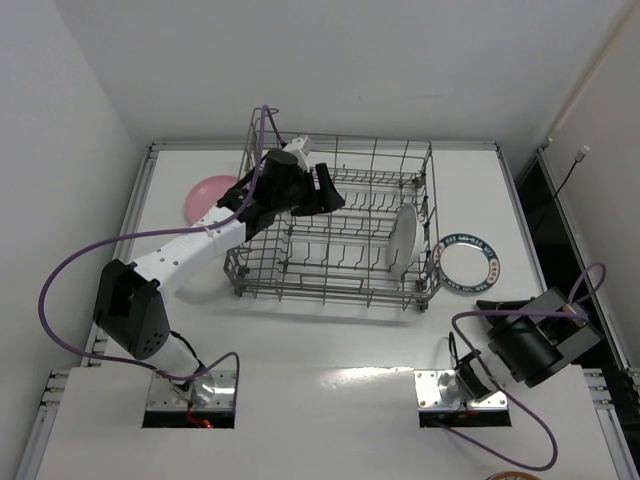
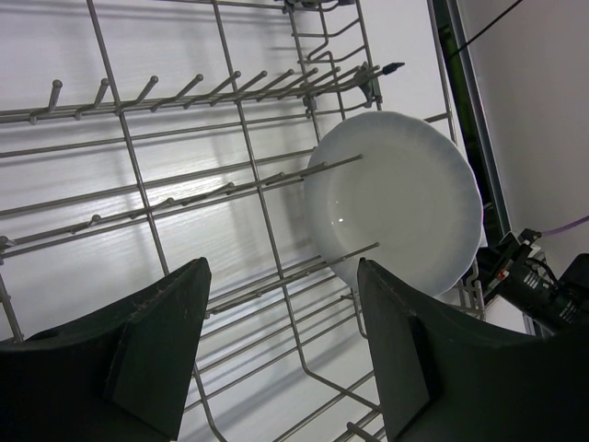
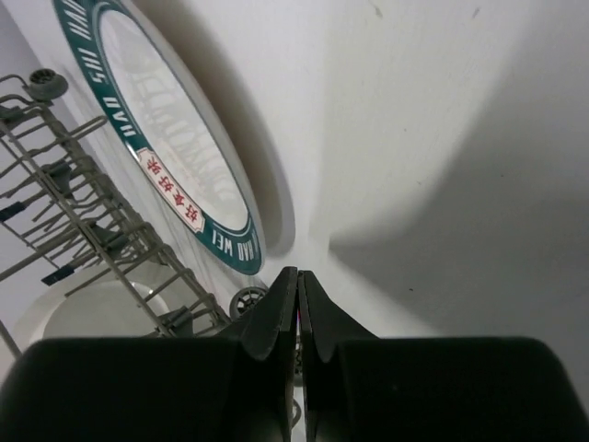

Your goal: Load the plates into the dish rack

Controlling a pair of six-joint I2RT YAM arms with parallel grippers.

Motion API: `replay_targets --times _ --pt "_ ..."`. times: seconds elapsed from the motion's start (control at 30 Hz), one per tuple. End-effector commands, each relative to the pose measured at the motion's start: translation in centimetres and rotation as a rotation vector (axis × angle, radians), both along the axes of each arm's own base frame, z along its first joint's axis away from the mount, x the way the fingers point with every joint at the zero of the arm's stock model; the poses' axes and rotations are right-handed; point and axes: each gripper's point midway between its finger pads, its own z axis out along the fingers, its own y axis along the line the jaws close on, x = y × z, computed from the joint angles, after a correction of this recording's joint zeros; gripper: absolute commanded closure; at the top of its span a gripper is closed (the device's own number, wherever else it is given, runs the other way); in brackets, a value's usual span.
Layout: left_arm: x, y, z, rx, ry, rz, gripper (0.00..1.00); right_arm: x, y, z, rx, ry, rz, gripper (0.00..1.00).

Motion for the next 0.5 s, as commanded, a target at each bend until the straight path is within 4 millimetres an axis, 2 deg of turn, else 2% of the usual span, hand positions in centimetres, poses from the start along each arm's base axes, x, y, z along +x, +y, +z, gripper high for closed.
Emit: replay_targets --times 0.0,0.1,0.17,0.27,0.3,0.37,0.4,0.43,0.47 --pt "0.4 -0.1 2.0 -0.026 -0.057 0.000 0.38 0.8 -1.3 1.5 -0.112 -0.107 0.016 1.00" --pt "0.1 0.0 2.2 -0.026 -0.057 0.000 0.38 1.2 -1.2 3.1 -0.131 -0.191 0.015 1.00" --pt "0.1 0.1 2.2 -0.026 -0.057 0.000 0.38 1.8 -1.6 5.4 -0.208 -0.270 0.030 1.00" --pt "0.1 0.1 2.2 -0.026 -0.057 0.000 0.38 1.9 -1.9 7.1 -0.309 -0.282 0.042 1.00" --pt "0.1 0.1 2.2 -0.026 -0.057 0.000 0.38 1.7 -2.0 7.1 -0.321 -0.268 0.032 1.00" --pt "0.3 0.2 2.2 -0.023 -0.059 0.008 0.38 0.8 -2.0 5.9 -0.351 -0.200 0.023 1.00" --pt "0.3 0.2 2.2 -0.023 -0.059 0.009 0.38 0.6 -2.3 6.0 -0.362 -0.176 0.025 0.90" --pt "0.3 0.2 2.2 -0.023 -0.059 0.009 0.38 0.2 -1.9 5.5 -0.345 -0.149 0.029 0.56" --pt "0.3 0.2 2.2 -0.023 -0.059 0.009 0.38 0.2 -1.9 5.5 -0.345 -0.149 0.029 0.45"
